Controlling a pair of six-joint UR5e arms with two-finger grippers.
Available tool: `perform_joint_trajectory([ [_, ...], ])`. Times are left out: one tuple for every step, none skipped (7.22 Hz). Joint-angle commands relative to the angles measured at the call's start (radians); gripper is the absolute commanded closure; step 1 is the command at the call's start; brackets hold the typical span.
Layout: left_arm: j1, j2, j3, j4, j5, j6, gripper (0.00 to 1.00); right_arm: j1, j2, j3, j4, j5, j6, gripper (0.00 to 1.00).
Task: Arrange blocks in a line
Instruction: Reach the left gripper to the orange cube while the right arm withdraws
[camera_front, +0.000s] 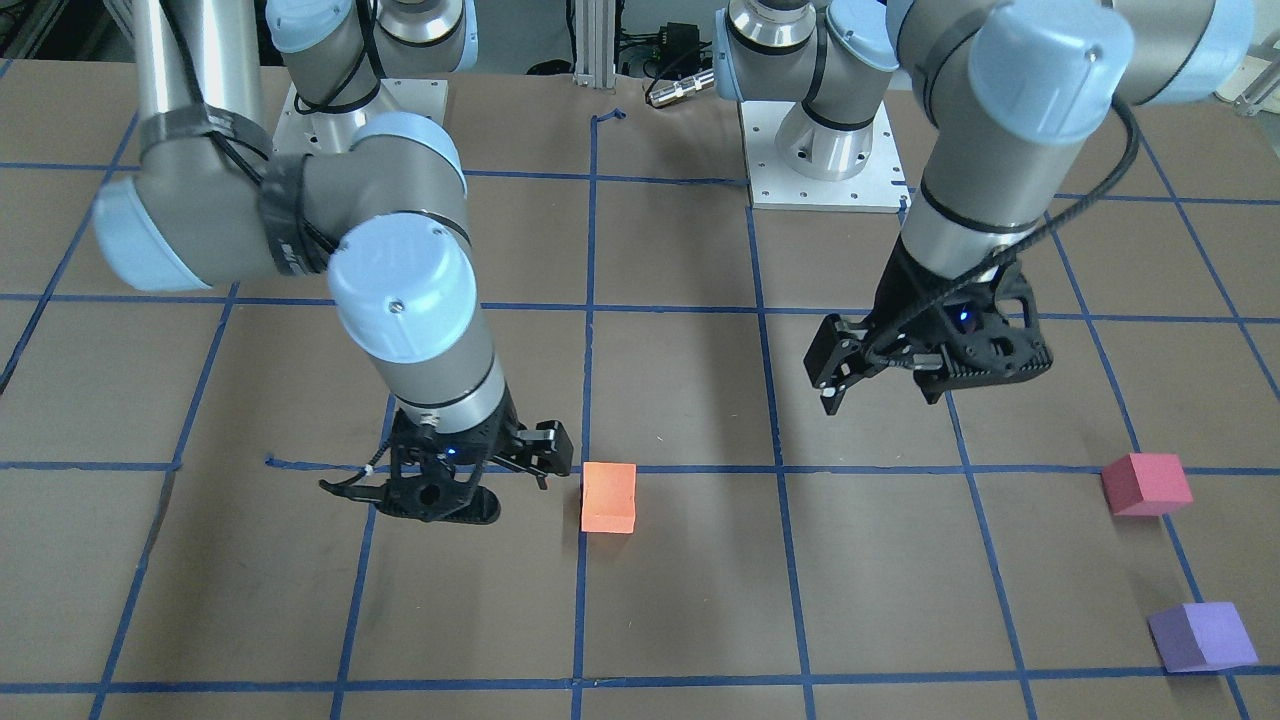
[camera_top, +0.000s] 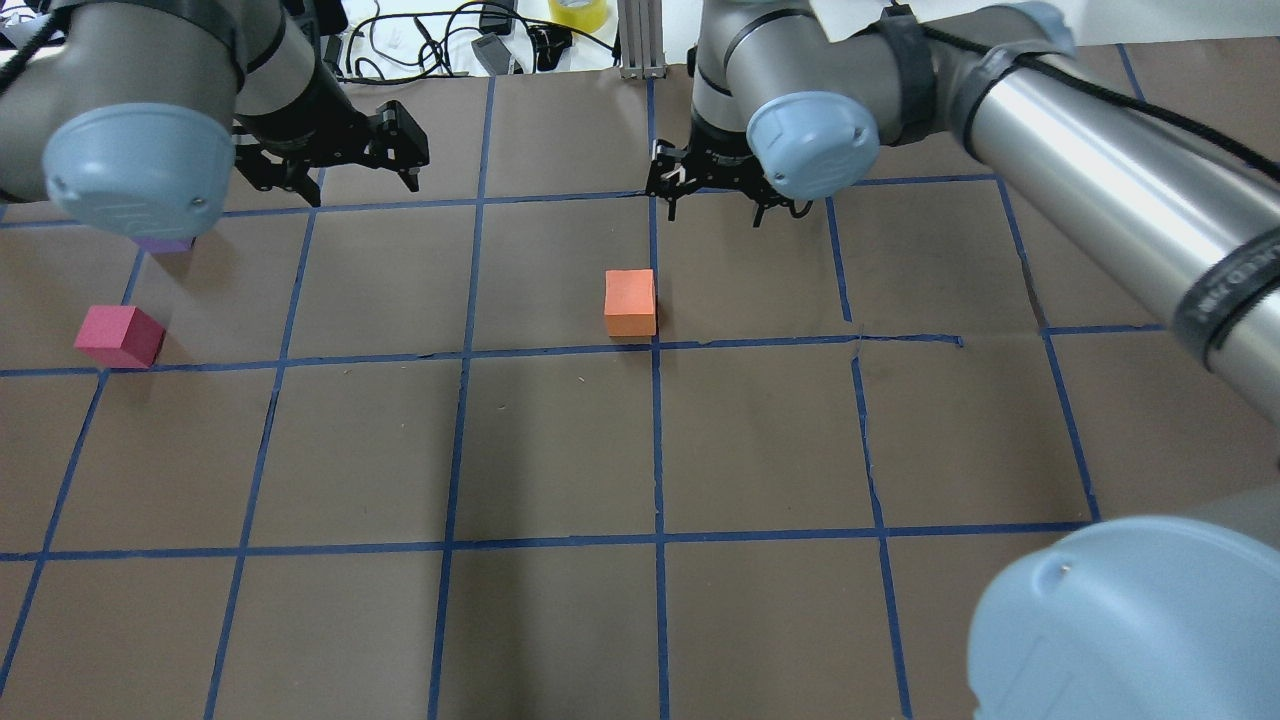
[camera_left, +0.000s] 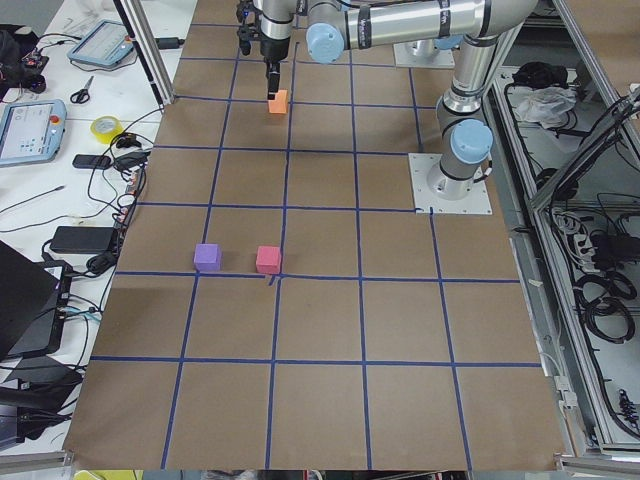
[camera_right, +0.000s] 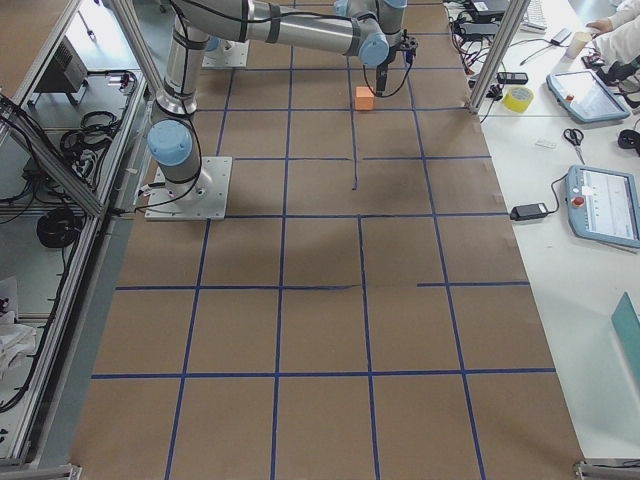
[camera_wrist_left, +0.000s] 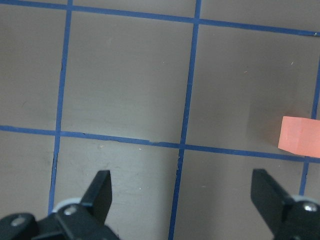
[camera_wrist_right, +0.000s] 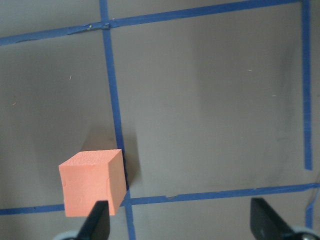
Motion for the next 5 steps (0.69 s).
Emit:
perform_joint_trajectory([
  [-0.134,-0.145,0.042,0.052,-0.008,-0.067,0.0,-0.064,-0.17,0.019,0.217,-0.046,-0.196,0.0],
  [-0.21,-0.208,0.098,0.064,-0.007,-0.069,0.0,-0.102,-0.267,0.031,0.282,-0.049,-0.224,0.0],
  [-0.275,-0.256,0.138,0.067,-0.007,-0.082,0.0,-0.111,-0.315,0.09,0.337,-0.055,-0.228,0.0],
  [-0.326,-0.294,0.139,0.067,-0.007,-0.101,0.0,-0.119,-0.344,0.114,0.33,-0.051,-0.225,0.0],
  [-0.341,-0.334,0.131,0.069,-0.007,-0.108,0.0,-0.133,-0.349,0.111,0.332,-0.057,-0.24,0.0],
])
